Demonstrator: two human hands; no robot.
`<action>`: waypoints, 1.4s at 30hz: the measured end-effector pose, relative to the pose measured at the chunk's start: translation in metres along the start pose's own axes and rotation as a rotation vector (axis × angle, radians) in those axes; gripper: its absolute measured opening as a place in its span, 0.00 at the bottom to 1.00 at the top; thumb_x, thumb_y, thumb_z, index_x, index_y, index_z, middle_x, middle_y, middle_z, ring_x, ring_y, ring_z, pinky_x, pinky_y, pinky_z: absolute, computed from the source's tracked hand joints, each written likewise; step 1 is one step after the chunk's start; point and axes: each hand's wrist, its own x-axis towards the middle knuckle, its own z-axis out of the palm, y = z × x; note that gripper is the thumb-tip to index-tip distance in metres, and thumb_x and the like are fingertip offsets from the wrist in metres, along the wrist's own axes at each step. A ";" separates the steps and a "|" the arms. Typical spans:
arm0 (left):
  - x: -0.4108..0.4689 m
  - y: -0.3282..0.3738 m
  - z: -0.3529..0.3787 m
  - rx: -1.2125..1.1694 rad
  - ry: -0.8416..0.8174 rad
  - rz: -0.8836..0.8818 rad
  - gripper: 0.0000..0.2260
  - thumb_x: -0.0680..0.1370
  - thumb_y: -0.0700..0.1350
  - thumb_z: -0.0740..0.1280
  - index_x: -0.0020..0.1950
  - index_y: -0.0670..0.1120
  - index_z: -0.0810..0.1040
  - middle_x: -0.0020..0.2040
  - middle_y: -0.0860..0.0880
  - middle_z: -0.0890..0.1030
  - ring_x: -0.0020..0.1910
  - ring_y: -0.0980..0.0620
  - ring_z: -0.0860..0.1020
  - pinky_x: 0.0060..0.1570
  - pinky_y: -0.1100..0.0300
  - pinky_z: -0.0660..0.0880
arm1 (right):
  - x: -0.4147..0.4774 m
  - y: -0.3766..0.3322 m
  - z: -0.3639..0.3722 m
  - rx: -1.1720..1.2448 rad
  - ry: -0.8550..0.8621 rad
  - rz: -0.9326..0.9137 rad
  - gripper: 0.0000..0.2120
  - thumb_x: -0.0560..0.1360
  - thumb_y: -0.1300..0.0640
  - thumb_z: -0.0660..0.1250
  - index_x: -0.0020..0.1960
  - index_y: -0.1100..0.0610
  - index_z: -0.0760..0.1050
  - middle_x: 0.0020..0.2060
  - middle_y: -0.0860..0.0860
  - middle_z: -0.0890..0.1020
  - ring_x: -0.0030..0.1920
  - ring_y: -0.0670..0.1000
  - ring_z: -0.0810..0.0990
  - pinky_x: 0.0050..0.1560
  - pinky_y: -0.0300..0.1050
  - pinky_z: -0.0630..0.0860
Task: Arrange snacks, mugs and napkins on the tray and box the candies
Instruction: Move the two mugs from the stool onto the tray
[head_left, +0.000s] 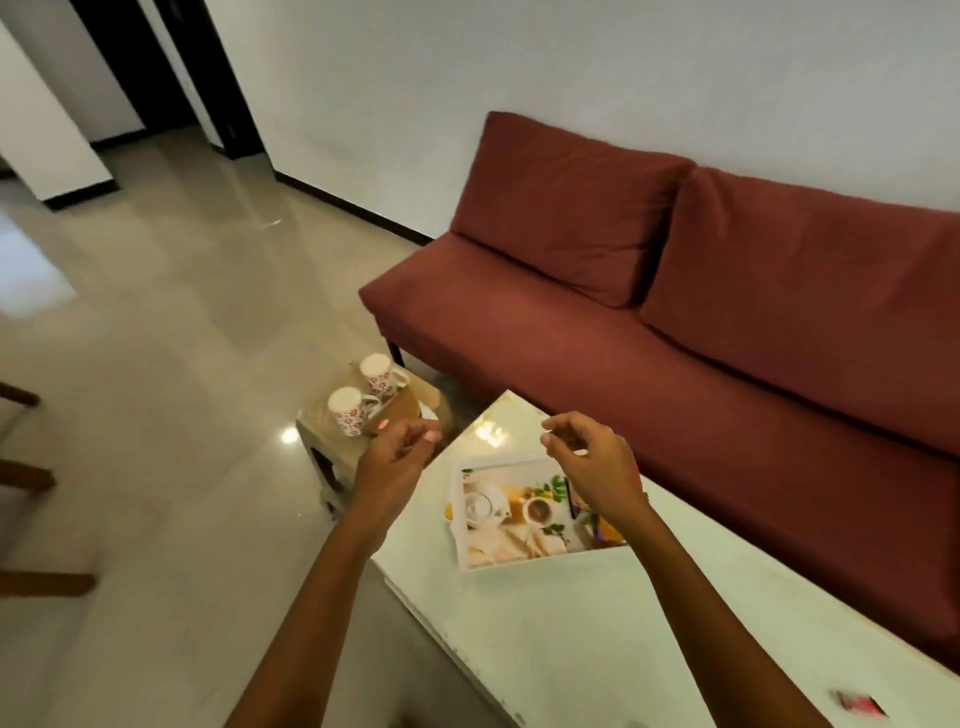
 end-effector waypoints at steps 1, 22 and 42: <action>0.012 -0.003 -0.007 0.007 0.024 -0.007 0.04 0.77 0.49 0.64 0.47 0.58 0.76 0.44 0.64 0.78 0.44 0.63 0.77 0.39 0.68 0.72 | 0.013 -0.004 0.013 -0.013 -0.019 -0.015 0.04 0.75 0.59 0.66 0.49 0.56 0.78 0.40 0.45 0.80 0.40 0.41 0.78 0.36 0.24 0.71; 0.382 -0.190 -0.146 0.387 -0.007 -0.144 0.31 0.65 0.42 0.76 0.65 0.39 0.68 0.63 0.38 0.73 0.63 0.41 0.71 0.60 0.47 0.73 | 0.341 0.024 0.358 -0.433 -0.340 0.138 0.31 0.70 0.49 0.71 0.69 0.55 0.63 0.67 0.54 0.71 0.66 0.55 0.69 0.64 0.53 0.70; 0.457 -0.325 -0.127 0.405 0.050 -0.081 0.42 0.55 0.44 0.81 0.65 0.41 0.67 0.61 0.39 0.74 0.58 0.43 0.74 0.51 0.53 0.74 | 0.441 0.155 0.489 -0.589 -0.384 0.051 0.42 0.64 0.47 0.76 0.69 0.58 0.58 0.63 0.58 0.69 0.60 0.59 0.73 0.55 0.51 0.73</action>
